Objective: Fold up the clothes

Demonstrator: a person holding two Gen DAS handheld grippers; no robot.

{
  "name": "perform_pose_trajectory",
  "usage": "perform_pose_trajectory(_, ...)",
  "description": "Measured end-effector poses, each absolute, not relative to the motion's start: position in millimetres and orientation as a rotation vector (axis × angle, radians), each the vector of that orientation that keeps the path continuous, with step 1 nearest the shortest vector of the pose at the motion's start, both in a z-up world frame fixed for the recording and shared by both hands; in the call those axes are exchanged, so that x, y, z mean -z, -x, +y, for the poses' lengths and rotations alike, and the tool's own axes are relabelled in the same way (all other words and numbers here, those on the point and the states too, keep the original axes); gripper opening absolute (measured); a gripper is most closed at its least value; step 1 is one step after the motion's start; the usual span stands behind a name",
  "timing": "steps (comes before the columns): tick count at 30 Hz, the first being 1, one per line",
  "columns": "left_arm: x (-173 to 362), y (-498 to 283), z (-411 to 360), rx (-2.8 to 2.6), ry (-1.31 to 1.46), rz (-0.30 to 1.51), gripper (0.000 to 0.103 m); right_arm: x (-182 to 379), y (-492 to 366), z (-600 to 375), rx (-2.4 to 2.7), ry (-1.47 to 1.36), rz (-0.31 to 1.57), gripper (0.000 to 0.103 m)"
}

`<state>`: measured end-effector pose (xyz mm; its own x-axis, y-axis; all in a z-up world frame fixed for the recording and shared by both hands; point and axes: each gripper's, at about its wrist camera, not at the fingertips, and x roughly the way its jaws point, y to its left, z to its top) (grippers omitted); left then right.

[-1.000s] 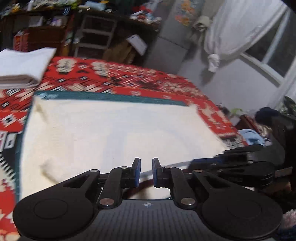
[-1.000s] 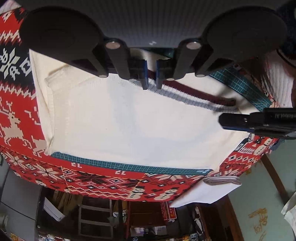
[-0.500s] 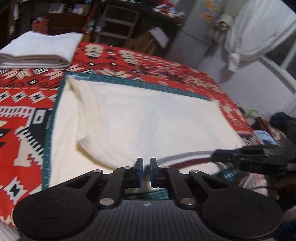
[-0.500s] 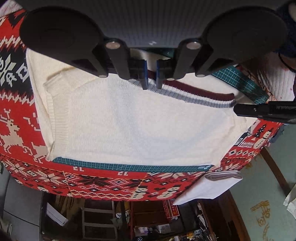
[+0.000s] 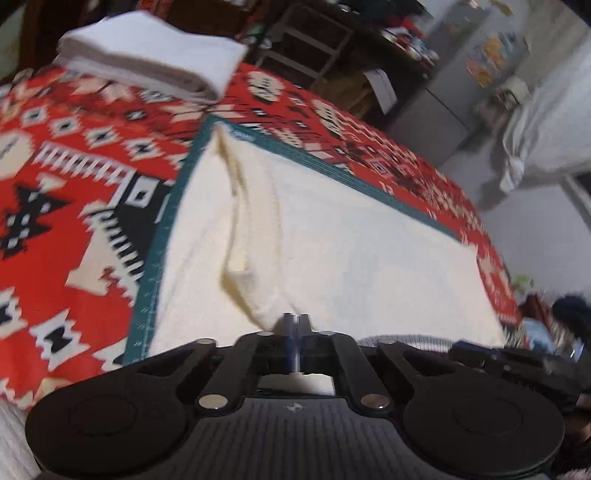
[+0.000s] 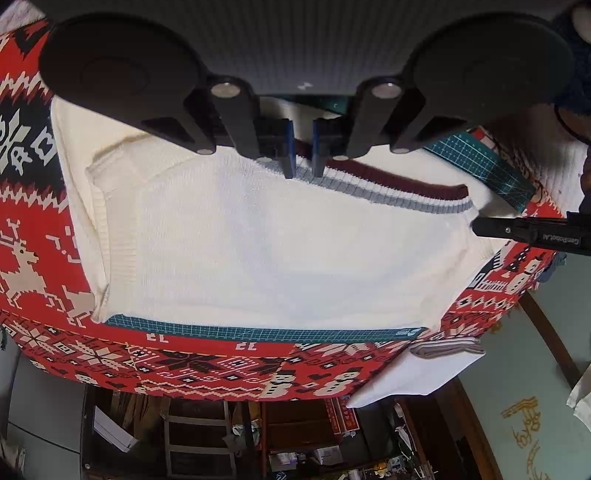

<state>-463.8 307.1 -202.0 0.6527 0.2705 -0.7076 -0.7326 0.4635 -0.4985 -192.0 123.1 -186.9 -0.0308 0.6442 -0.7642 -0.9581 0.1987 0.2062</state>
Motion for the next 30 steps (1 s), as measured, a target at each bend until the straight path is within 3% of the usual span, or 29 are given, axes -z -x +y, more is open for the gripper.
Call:
perform_pose_trajectory(8, 195, 480, 309, -0.682, 0.918, 0.524, 0.006, 186, 193, 123, -1.355, 0.451, 0.892, 0.012)
perform_pose_trajectory(16, 197, 488, 313, -0.716, 0.947, 0.567, 0.008, 182, 194, 124, -1.359, 0.455, 0.902, 0.015)
perform_pose_trajectory(23, 173, 498, 308, -0.692, 0.922, 0.493, 0.010, 173, 192, 123, -1.356, 0.453, 0.900, 0.039)
perform_pose_trajectory(25, 164, 491, 308, -0.662, 0.897, 0.476, 0.028, 167, 191, 123, -1.351, 0.449, 0.894, 0.046)
perform_pose_trajectory(26, 161, 484, 308, -0.656, 0.871, 0.484, 0.043, 164, 189, 123, -1.347, 0.443, 0.892, 0.055)
perform_pose_trajectory(27, 159, 476, 308, -0.652, 0.843, 0.495, 0.048, 161, 187, 123, -1.339, 0.438, 0.890, 0.068)
perform_pose_trajectory(29, 156, 456, 307, -0.665, 0.760, 0.558, 0.054, 154, 182, 123, -1.321, 0.428, 0.885, 0.081)
perform_pose_trajectory(30, 156, 444, 306, -0.669, 0.718, 0.595, 0.065, 151, 179, 124, -1.309, 0.427, 0.886, 0.090)
